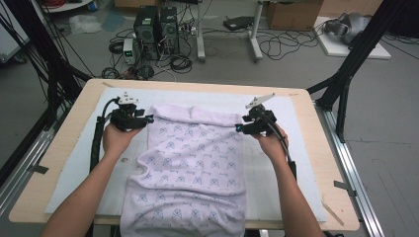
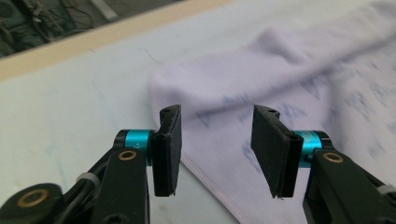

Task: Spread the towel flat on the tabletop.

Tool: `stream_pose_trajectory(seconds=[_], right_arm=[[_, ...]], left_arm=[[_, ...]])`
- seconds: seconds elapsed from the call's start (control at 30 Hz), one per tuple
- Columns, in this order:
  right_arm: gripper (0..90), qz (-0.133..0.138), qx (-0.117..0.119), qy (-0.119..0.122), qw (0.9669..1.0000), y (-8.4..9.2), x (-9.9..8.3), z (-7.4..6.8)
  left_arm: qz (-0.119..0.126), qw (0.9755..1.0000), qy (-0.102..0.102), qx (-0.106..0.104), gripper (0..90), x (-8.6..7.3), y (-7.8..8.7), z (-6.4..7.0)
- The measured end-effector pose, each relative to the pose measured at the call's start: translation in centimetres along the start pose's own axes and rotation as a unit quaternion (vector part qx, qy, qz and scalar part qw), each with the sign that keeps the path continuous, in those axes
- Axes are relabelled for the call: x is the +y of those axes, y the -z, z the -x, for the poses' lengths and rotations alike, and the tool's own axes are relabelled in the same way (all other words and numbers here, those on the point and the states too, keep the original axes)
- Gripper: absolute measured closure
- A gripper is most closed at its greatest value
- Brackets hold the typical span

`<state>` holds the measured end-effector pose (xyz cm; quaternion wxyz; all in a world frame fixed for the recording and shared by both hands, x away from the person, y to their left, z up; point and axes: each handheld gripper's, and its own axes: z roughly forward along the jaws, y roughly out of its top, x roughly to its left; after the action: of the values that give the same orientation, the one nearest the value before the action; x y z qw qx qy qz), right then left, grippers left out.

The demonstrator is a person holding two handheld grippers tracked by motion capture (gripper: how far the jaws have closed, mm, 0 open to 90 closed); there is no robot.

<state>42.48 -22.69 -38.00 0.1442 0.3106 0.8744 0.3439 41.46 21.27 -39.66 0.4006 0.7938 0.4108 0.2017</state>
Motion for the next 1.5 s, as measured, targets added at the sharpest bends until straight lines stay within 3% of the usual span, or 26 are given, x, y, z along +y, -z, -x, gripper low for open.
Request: stream_pose_trajectory(seconds=[0.07,0.27,0.33,0.47,0.57,0.63,0.67,0.7,0.77,0.87,0.9,0.97,1.07,1.1,1.17,1.23,1.27,1.33,1.43,1.5], right_arm=[[49.8,-0.006,0.010,0.011,0.9999,0.0,-1.1,-1.2],[51.0,-0.007,0.075,0.037,0.9965,-0.1,-4.1,-4.9],[49.6,-0.029,0.094,0.049,0.9939,-0.2,-4.5,-5.9],[47.7,-0.054,0.088,0.077,0.9917,-0.5,-4.4,-7.0],[46.6,-0.062,0.087,0.075,0.9914,-1.0,-4.4,-7.0],[46.4,-0.071,0.091,0.070,0.9909,-1.5,-4.6,-6.7],[46.4,-0.075,0.091,0.065,0.9909,-1.6,-4.7,-6.7],[46.5,-0.076,0.091,0.065,0.9908,-1.8,-4.8,-6.5],[46.5,-0.070,0.094,0.054,0.9916,-1.8,-4.8,-6.2],[46.6,-0.068,0.089,0.048,0.9926,-1.5,-5.0,-5.7],[47.3,-0.067,0.089,0.044,0.9928,-1.4,-5.0,-5.7],[47.6,-0.068,0.082,0.042,0.9934,-1.3,-5.1,-5.5],[50.8,-0.064,0.076,0.036,0.9944,-1.7,-5.1,-5.1],[52.8,-0.063,0.075,0.037,0.9945,-1.9,-5.0,-5.0],[67.6,-0.059,0.069,0.039,0.9951,-1.9,-4.9,-4.9],[83.4,-0.058,0.066,0.051,0.9948,-2.1,-4.7,-4.9],[85.6,-0.061,0.055,0.057,0.9950,-2.1,-4.5,-4.9],[87.1,-0.050,0.029,0.054,0.9969,-2.2,-4.1,-4.4],[87.2,-0.029,-0.001,0.022,0.9993,-2.3,-3.8,-3.0],[82.7,-0.019,-0.009,0.007,0.9997,-2.4,-3.8,-2.4]], left_arm=[[-0.002,0.9998,-0.010,-0.017,53.3,-1.2,0.3,0.6],[-0.014,0.9962,-0.039,-0.076,53.2,-4.4,1.8,2.4],[-0.026,0.9953,-0.038,-0.085,56.4,-5.1,1.9,2.6],[-0.068,0.9936,-0.039,-0.082,62.9,-5.8,0.9,2.5],[-0.055,0.9941,-0.039,-0.085,72.2,-6.1,0.6,2.5],[-0.055,0.9928,-0.042,-0.098,84.1,-6.1,0.6,2.4],[-0.054,0.9926,-0.045,-0.099,85.4,-6.1,0.6,2.4],[-0.052,0.9929,-0.047,-0.096,86.1,-6.0,0.6,2.3],[-0.030,0.9967,-0.042,-0.063,86.6,-5.8,1.1,1.9],[0.018,0.9993,-0.006,-0.032,85.8,-5.4,2.2,0.6],[0.019,0.9992,-0.001,-0.034,83.0,-5.3,2.3,0.3],[-0.003,0.9984,0.011,-0.055,70.7,-5.3,1.9,0.1],[-0.041,0.9978,0.000,-0.051,64.3,-5.6,0.8,0.5],[-0.050,0.9976,-0.011,-0.048,66.6,-5.7,0.3,0.7],[-0.045,0.9976,-0.032,-0.043,83.4,-5.6,-0.1,1.1],[-0.041,0.9980,-0.044,-0.020,86.5,-5.3,-0.3,1.2],[-0.038,0.9982,-0.045,-0.012,86.7,-5.1,-0.4,1.1],[-0.020,0.9989,-0.040,0.017,86.8,-4.5,-0.3,0.6],[-0.003,0.9985,-0.031,0.045,85.9,-3.6,-0.4,0.0],[-0.002,0.9980,-0.027,0.057,76.9,-3.0,-0.5,-0.1]])
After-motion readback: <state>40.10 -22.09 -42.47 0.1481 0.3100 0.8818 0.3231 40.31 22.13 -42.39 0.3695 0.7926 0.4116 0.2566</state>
